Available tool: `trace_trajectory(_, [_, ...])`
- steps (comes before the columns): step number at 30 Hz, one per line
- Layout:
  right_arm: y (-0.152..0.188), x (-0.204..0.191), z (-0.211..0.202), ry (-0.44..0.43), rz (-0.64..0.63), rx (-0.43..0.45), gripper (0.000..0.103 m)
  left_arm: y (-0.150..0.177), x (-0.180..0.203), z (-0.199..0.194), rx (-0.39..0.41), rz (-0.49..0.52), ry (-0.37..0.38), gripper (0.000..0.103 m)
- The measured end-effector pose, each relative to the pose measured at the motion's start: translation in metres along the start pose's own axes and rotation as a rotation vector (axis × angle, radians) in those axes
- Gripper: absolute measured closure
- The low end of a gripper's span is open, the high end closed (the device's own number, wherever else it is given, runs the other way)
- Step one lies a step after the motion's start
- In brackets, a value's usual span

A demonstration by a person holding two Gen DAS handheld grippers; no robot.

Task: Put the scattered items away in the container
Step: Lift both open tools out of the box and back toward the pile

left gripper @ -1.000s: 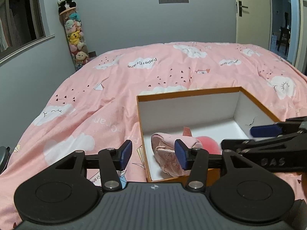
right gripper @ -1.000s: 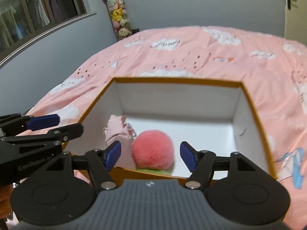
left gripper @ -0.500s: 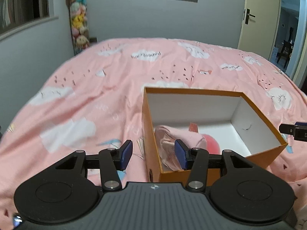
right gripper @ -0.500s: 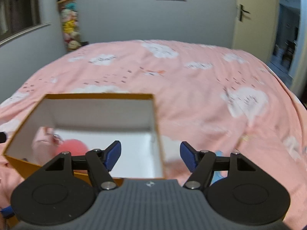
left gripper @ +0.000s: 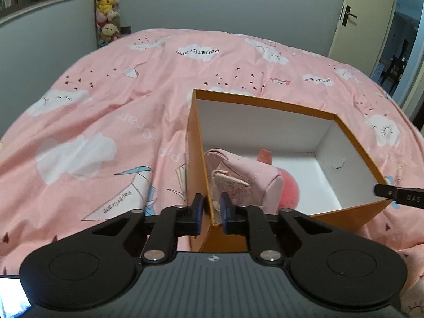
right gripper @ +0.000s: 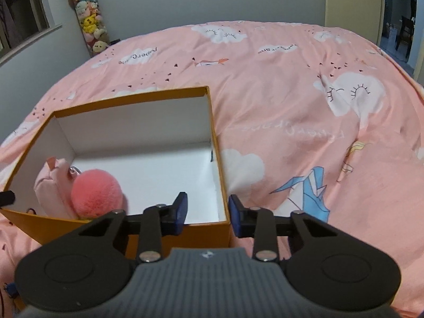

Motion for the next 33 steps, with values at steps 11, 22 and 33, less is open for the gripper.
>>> trace_trajectory(11, [0.022,-0.003,-0.036,0.009,-0.012,-0.063,0.089,0.013,0.003,-0.026,0.002,0.06,-0.054,0.098])
trace_trajectory(22, [0.031,-0.005,-0.06,-0.012,-0.023,0.064,0.079,0.016,0.002,-0.037,0.055,0.079,-0.062,0.09])
trace_trajectory(33, [0.058,-0.019,-0.101,-0.019,-0.091,0.189,0.067,0.031,0.01,-0.075,0.14,0.115,-0.012,0.077])
Point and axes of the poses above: each gripper's, at about its wrist camera, not at the fingertips, and z roughly the way its jaws point, x to its right, y to its underside, the point moved 7 cm from there along z, roughly the way its jaws point, and after that the axes turned 3 degrees about x, right-handed, at the moved point
